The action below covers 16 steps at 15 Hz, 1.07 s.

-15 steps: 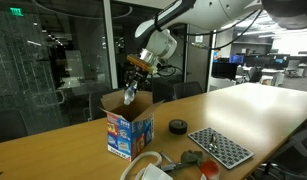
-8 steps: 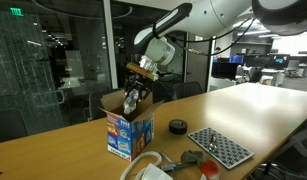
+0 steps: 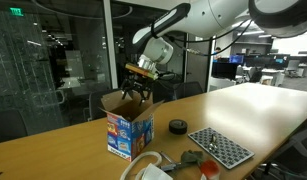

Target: Pick up the bottle from the table and put it in the box

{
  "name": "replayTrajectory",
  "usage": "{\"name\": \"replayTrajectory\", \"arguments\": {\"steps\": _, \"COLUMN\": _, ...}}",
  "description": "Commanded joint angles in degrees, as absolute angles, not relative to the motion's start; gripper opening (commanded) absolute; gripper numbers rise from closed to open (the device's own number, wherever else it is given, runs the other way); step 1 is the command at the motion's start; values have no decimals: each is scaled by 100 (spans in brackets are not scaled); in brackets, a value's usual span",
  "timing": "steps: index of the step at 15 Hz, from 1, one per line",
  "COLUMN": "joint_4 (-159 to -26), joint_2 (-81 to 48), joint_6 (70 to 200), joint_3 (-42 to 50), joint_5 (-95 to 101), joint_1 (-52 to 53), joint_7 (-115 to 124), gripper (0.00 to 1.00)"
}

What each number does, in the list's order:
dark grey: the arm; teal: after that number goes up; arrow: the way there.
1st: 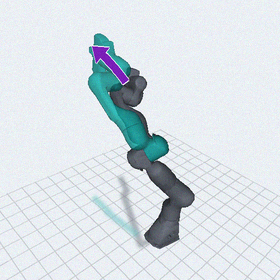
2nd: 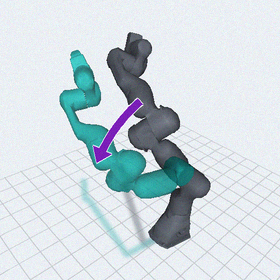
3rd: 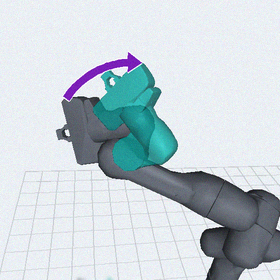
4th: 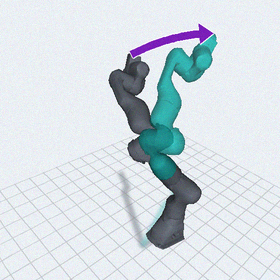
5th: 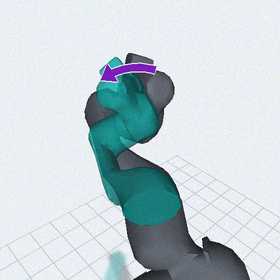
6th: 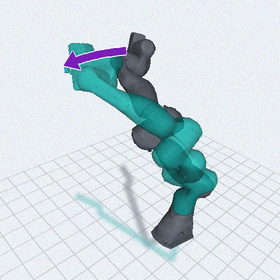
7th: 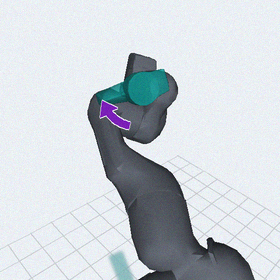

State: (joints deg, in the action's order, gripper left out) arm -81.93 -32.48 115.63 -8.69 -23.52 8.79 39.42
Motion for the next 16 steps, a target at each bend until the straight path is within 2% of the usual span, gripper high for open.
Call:
{"name": "replayTrajectory", "arguments": {"steps": 1, "joint_4": -7490, "joint_2": -3253, "joint_6": 10237, "joint_3": -614, "joint_5": -1580, "joint_1": 1050, "joint_7": 3886, "gripper": 100}}
{"name": "replayTrajectory", "arguments": {"steps": 6, "joint_4": -7699, "joint_2": -2183, "joint_6": 8561, "joint_3": -388, "joint_5": -433, "joint_1": 1064, "joint_7": 3265, "gripper": 100}}
{"name": "replayTrajectory", "arguments": {"steps": 10, "joint_4": -8979, "joint_2": -951, "joint_6": 8908, "joint_3": -329, "joint_5": 375, "joint_1": 951, "joint_7": 2175, "gripper": 100}}
{"name": "replayTrajectory", "arguments": {"steps": 16, "joint_4": -10736, "joint_2": 495, "joint_6": 9702, "joint_3": -353, "joint_5": 553, "joint_1": 685, "joint_7": 1751, "gripper": 100}}
